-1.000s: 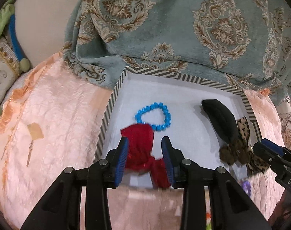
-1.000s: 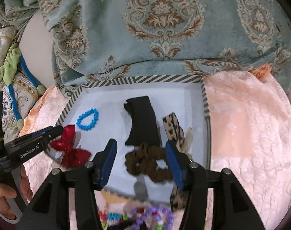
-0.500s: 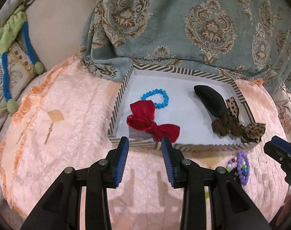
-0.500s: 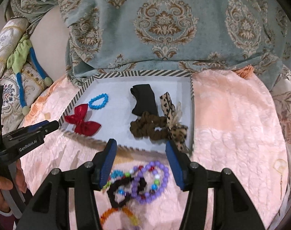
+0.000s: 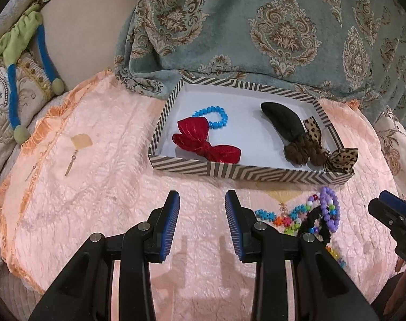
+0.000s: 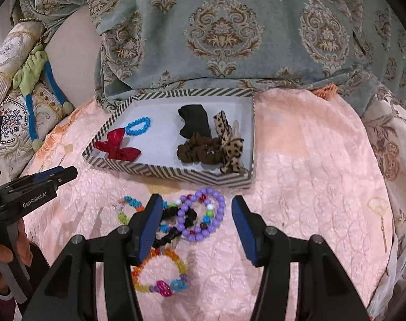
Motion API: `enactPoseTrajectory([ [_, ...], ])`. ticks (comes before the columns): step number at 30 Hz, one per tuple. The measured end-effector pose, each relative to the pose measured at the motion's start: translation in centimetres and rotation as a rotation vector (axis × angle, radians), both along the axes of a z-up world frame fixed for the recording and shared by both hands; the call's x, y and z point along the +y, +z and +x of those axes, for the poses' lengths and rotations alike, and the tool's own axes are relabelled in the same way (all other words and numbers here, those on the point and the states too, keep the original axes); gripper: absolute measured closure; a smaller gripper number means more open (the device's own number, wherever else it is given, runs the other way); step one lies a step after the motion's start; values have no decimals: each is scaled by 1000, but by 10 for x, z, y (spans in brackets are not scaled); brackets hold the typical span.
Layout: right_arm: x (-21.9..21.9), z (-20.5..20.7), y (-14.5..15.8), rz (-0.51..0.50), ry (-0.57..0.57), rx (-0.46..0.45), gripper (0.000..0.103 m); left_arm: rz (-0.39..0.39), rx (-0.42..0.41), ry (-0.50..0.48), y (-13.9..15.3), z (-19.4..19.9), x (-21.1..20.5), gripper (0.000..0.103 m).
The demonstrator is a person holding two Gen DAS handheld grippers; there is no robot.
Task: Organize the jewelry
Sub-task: 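Grasp the purple bead bracelet with the right tool while the left tool grasps the multicolour bracelet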
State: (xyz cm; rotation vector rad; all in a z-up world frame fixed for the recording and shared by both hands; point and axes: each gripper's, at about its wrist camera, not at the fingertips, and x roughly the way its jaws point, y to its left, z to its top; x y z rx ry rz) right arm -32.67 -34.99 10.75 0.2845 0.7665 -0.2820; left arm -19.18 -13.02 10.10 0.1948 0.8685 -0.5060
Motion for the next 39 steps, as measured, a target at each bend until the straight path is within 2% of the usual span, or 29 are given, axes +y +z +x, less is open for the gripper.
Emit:
enactPoseTrajectory([
  [8, -4, -15, -7, 12, -8, 18, 47, -44, 57, 3, -2, 0, 10, 84],
  [19, -13, -24, -32, 36, 13, 68, 47, -88, 204, -26, -29, 5, 16, 84],
  [39, -25, -5, -51, 61, 10, 89, 48, -36, 229, -74, -50, -3, -10, 84],
])
